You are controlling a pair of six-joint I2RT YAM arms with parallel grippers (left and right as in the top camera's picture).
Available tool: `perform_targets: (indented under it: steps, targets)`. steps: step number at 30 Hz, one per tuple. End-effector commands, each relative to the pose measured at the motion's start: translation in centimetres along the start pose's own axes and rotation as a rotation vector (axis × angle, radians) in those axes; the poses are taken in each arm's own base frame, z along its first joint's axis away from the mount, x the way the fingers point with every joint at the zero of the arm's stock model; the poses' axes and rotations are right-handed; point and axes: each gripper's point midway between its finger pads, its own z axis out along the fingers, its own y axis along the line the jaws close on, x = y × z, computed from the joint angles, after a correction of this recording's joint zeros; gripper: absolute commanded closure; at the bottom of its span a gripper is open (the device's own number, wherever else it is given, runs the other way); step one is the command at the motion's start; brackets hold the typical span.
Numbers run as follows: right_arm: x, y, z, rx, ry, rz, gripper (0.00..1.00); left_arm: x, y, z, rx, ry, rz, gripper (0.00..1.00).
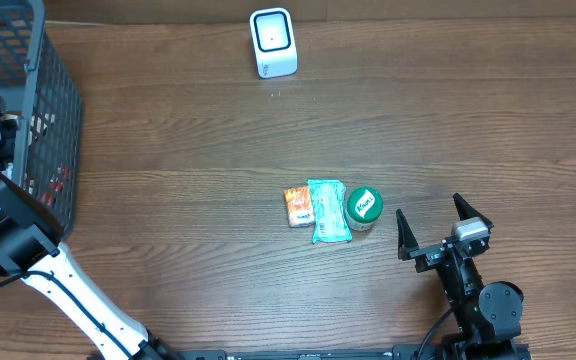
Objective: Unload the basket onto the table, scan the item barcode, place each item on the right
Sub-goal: 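Lift the Pantree bag out of the basket with the left gripper, then carry the bag to the table center and release it left of the orange pack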
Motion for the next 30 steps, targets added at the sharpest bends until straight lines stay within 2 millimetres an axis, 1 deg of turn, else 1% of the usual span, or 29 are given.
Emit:
perform_targets:
  steps: [1, 3, 4, 5, 6, 7, 9, 10, 12, 14, 16, 18, 19, 20, 21, 24, 26, 27, 28, 30]
  targets:
    - [0.3, 0.0, 0.0, 0.002, -0.001, -0.001, 0.00, -0.3, -0.5, -3.0, 0.039, -0.045, -0.074, 0.96]
    - [0.3, 0.0, 0.0, 0.002, -0.001, -0.001, 0.00, -1.4, 0.1, -6.5, 0.015, -0.120, -0.111, 0.96]
    - [0.3, 0.0, 0.0, 0.002, -0.001, -0.001, 0.00, -2.5, 0.5, -10.5, -0.009, -0.206, -0.152, 0.96]
    - [0.3, 0.0, 0.0, 0.002, -0.001, -0.001, 0.00, -2.9, 0.8, -12.6, -0.020, -0.251, -0.169, 0.96]
    - [0.3, 0.0, 0.0, 0.002, -0.001, -0.001, 0.00, -3.4, 1.1, -16.7, -0.039, -0.337, -0.204, 0.96]
    - [0.3, 0.0, 0.0, 0.002, -0.001, -0.001, 0.00, -3.6, 1.3, -21.7, -0.048, -0.439, -0.271, 0.96]
    - [0.3, 0.0, 0.0, 0.002, -0.001, -0.001, 0.00, -3.2, 0.8, -26.9, -0.025, -0.540, -0.344, 0.96]
    - [0.3, 0.0, 0.0, 0.002, -0.001, -0.001, 0.00, -2.8, 0.3, -28.8, 0.000, -0.576, -0.369, 0.96]
    - [0.3, 0.0, 0.0, 0.002, -0.001, -0.001, 0.00, -1.6, -1.7, -33.8, 0.094, -0.661, -0.396, 0.96]
    - [0.3, 0.0, 0.0, 0.002, -0.001, -0.001, 0.00, -0.3, -3.8, -37.3, 0.191, -0.711, -0.420, 0.96]
    - [0.3, 0.0, 0.0, 0.002, -0.001, -0.001, 0.00, 1.3, -6.3, -39.9, 0.281, -0.728, -0.416, 0.96]
    - [0.3, 0.0, 0.0, 0.002, -0.001, -0.001, 0.00, 2.6, -8.7, -41.5, 0.353, -0.724, -0.377, 0.96]
    - [0.3, 0.0, 0.0, 0.002, -0.001, -0.001, 0.00, 3.5, -10.2, -42.0, 0.396, -0.702, -0.354, 0.96]
    - [0.3, 0.0, 0.0, 0.002, -0.001, -0.001, 0.00, 4.6, -12.2, -42.2, 0.444, -0.663, -0.325, 0.96]
    - [0.3, 0.0, 0.0, 0.002, -0.001, -0.001, 0.00, 5.2, -13.2, -42.2, 0.465, -0.637, -0.312, 0.96]
    - [0.3, 0.0, 0.0, 0.002, -0.001, -0.001, 0.00, 7.1, -16.5, -41.0, 0.505, -0.518, -0.256, 0.96]
    - [0.3, 0.0, 0.0, 0.002, -0.001, -0.001, 0.00, 8.0, -18.9, -40.1, 0.525, -0.448, -0.181, 0.96]
    - [0.3, 0.0, 0.0, 0.002, -0.001, -0.001, 0.00, 8.4, -19.7, -39.7, 0.530, -0.423, -0.159, 0.96]
    - [0.3, 0.0, 0.0, 0.002, -0.001, -0.001, 0.00, 9.0, -21.5, -39.1, 0.545, -0.379, -0.103, 0.96]
    - [0.3, 0.0, 0.0, 0.002, -0.001, -0.001, 0.00, 9.7, -23.6, -38.0, 0.551, -0.325, -0.048, 0.96]
